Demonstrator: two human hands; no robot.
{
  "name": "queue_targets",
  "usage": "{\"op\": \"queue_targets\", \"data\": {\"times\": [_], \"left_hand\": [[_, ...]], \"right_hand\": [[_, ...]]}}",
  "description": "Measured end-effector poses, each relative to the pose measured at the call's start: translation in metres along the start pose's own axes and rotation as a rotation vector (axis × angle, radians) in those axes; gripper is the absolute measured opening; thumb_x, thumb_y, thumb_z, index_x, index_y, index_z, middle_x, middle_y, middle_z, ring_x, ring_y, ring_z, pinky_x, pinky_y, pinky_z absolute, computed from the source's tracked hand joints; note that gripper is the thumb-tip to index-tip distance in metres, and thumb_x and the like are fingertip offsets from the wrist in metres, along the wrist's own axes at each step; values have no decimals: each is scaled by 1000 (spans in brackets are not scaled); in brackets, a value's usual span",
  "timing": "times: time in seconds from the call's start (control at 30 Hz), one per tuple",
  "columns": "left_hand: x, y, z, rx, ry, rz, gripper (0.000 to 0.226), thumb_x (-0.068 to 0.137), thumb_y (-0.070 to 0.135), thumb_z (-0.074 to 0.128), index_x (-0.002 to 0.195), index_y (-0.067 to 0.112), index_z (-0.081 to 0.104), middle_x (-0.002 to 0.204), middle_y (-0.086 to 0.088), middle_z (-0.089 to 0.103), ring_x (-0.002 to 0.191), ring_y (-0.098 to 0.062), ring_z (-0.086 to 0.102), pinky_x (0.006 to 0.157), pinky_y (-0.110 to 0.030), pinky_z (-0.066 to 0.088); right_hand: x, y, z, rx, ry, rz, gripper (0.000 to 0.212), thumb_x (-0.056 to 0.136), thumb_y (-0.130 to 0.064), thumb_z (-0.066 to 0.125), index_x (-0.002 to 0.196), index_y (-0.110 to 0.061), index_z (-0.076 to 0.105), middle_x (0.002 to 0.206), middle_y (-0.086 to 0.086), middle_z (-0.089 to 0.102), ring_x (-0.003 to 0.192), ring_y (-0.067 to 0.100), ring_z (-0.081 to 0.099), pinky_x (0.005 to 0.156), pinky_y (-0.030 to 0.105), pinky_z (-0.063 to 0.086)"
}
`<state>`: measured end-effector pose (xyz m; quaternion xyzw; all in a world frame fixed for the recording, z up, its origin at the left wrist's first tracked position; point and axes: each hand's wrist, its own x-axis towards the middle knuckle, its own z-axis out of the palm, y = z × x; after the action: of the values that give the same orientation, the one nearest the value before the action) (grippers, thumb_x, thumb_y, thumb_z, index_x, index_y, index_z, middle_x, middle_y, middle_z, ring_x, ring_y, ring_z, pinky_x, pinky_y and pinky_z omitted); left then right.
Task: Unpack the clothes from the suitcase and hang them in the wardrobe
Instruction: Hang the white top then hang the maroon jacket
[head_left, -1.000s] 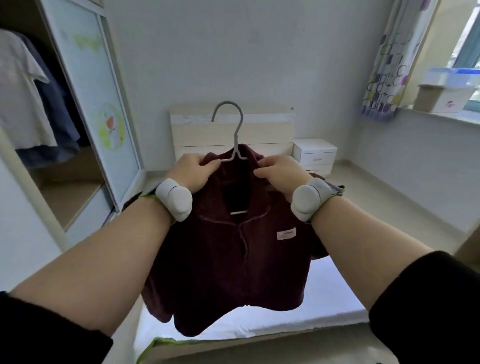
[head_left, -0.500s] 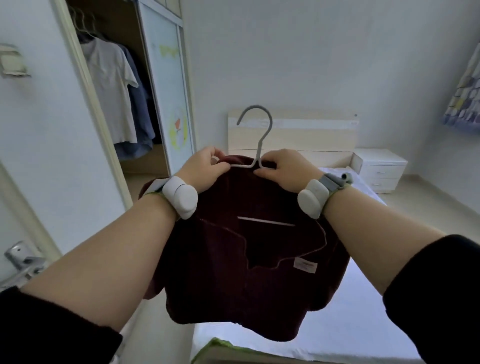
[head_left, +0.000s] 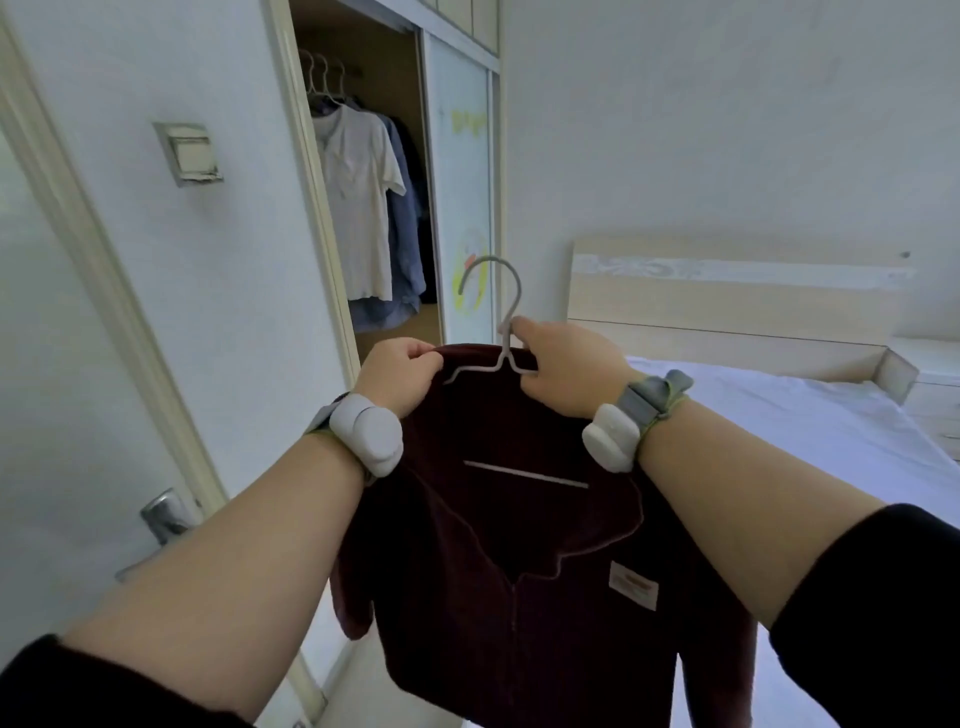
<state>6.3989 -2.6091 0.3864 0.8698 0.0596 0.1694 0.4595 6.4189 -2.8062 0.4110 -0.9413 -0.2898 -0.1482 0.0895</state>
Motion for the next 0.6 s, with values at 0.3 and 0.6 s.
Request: {"op": "queue_targets", "data": {"times": [0.3, 0.6], "left_hand": [[90, -14, 0, 361, -34, 36, 56, 94, 46, 48, 50, 13, 33, 52, -2, 33, 52, -16, 34, 53, -26, 27], [165, -48, -16, 251, 145, -14, 41, 95, 38, 50, 67, 9, 55, 64, -2, 50, 70, -22, 48, 67, -28, 35]], "right_hand": [[102, 36, 31, 225, -120, -83, 44, 80, -13, 55, 122, -25, 49, 108, 3, 60, 95, 27, 59, 82, 42, 53], [191, 36, 54, 168, -62, -56, 26, 83, -19, 58, 107, -15, 67, 102, 3, 63, 90, 22, 59, 78, 34, 53]]}}
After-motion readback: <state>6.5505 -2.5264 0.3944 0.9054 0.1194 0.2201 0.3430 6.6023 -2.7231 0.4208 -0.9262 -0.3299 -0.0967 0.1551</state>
